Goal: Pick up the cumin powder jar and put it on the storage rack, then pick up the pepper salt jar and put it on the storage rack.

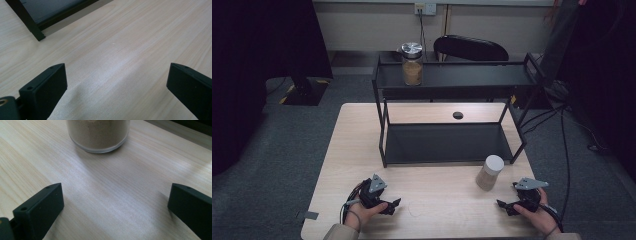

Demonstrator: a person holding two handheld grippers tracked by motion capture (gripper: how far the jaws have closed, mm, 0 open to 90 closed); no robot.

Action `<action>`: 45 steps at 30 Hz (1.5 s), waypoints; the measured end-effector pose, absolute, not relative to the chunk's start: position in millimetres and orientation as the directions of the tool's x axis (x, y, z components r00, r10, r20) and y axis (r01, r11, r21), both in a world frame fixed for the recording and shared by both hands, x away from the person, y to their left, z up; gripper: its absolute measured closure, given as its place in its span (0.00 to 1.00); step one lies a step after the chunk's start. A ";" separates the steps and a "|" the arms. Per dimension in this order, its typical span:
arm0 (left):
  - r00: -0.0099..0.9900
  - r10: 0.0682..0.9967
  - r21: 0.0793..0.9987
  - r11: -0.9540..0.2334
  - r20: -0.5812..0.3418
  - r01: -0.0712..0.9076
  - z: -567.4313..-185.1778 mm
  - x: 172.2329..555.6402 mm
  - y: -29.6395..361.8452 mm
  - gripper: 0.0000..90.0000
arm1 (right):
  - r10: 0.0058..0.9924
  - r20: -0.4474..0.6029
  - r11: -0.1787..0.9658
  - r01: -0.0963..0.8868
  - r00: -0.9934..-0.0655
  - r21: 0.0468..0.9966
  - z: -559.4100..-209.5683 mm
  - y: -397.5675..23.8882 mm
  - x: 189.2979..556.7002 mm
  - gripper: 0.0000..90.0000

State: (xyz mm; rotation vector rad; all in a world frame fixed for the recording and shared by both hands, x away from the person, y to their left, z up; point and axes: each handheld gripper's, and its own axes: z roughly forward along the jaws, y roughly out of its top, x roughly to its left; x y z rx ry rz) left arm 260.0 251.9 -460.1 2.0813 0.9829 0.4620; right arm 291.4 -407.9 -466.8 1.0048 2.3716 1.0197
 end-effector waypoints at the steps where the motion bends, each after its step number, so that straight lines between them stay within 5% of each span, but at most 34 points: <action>1: 0.638 0.770 0.767 -0.411 0.002 0.493 -459.9 260.7 251.9 0.03 | 0.733 -0.053 0.484 0.466 -0.678 0.740 -466.8 -407.9 291.4 0.00; 45: 0.645 0.763 0.752 -0.441 0.027 0.490 -476.5 260.2 247.5 0.00 | 0.732 -0.053 0.486 0.465 -0.679 0.740 -466.7 -408.1 292.0 0.00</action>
